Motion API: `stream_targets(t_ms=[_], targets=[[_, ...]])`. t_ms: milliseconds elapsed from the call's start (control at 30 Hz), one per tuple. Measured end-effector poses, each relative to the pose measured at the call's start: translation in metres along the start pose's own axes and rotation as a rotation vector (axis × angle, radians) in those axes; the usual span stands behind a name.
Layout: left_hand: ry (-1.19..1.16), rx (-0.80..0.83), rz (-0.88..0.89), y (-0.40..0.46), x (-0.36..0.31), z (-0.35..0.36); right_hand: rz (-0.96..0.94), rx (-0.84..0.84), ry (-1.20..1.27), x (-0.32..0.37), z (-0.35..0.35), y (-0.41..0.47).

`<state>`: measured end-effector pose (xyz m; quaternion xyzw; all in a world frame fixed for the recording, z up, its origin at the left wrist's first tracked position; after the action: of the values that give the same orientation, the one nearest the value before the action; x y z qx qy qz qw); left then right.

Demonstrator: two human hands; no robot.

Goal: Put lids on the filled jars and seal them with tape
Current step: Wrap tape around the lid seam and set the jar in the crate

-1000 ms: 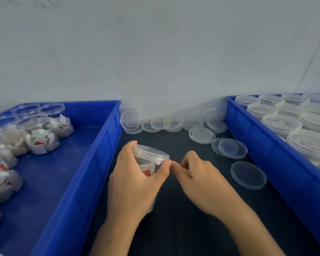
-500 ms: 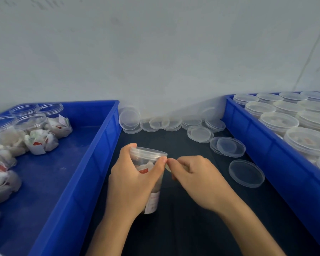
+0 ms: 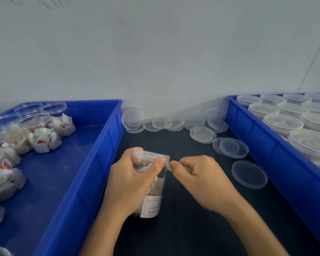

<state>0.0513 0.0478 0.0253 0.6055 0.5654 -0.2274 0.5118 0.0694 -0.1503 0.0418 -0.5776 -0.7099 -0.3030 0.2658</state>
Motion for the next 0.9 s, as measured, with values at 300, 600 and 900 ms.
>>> stream_targets(t_ms=[300, 600, 900], targets=[[-0.199, 0.155, -0.053, 0.002, 0.005, -0.007, -0.033, 0.140, 0.166, -0.004, -0.011, 0.001], [-0.571, 0.473, -0.245, -0.003, 0.004, -0.006, -0.048, 0.324, 0.379, -0.017, -0.026, 0.002], [-0.513, 0.364, -0.276, -0.004, 0.014, -0.002, -0.014, 0.187, 0.277, -0.008, -0.026, -0.001]])
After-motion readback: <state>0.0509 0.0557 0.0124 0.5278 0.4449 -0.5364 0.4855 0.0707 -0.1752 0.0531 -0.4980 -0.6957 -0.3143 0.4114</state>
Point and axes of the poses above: each hand's wrist, its own y-axis towards the middle knuckle, its own z-axis out of the palm, x = y × z, the point moved 1 cm from there along y, towards the middle knuckle, and after that the axes turned 11 degrees about z, right-handed, at the moved point
